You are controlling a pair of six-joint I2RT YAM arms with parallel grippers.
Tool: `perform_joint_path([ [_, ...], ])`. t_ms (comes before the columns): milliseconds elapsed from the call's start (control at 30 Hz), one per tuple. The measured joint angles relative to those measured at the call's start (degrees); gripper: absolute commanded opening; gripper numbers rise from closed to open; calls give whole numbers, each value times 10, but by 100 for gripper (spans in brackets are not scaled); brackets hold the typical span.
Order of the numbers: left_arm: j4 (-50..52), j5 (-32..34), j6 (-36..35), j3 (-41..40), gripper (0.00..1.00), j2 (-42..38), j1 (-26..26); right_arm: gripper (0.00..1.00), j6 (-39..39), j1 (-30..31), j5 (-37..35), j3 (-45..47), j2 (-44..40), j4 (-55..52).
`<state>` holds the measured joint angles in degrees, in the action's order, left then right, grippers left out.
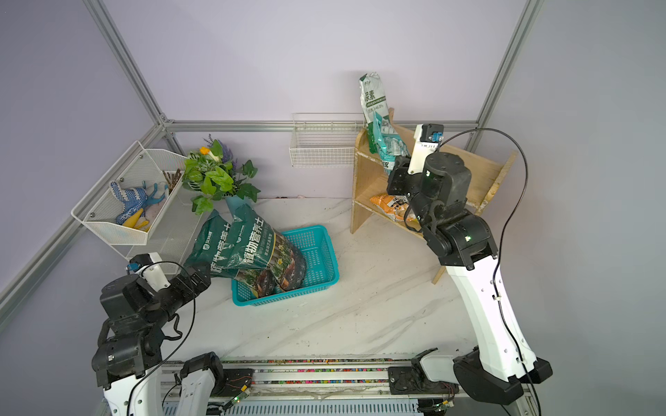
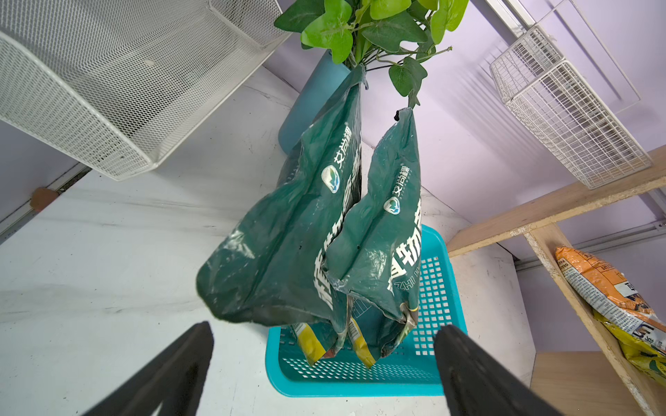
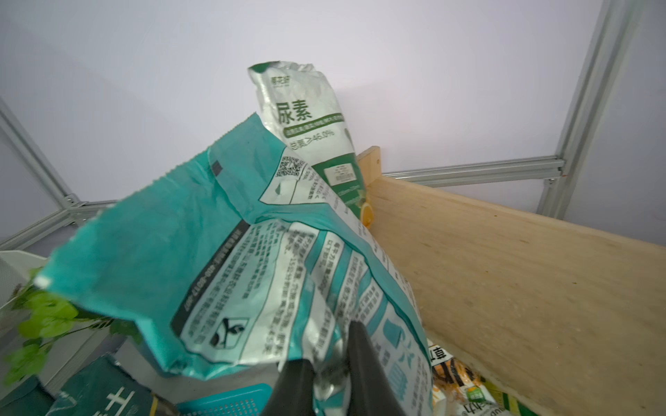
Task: Take down the fertilizer bag from the shelf
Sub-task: Pick up the fertilizer bag from the shelf, then place the fertilizer bag in the storage box.
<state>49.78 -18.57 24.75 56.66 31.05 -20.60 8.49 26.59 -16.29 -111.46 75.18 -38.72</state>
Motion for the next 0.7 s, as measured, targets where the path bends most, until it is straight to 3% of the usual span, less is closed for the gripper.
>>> perform_joint_path([
  [133, 0, 0, 0, 0, 100, 0, 0, 0, 3, 56, -1, 21, -19, 2],
  [467, 0, 0, 0, 0, 100, -1, 0, 0, 26, 120, -3, 134, -75, 75],
  [700, 0, 0, 0, 0, 100, -4, 0, 0, 31, 161, 0, 219, -49, 149],
])
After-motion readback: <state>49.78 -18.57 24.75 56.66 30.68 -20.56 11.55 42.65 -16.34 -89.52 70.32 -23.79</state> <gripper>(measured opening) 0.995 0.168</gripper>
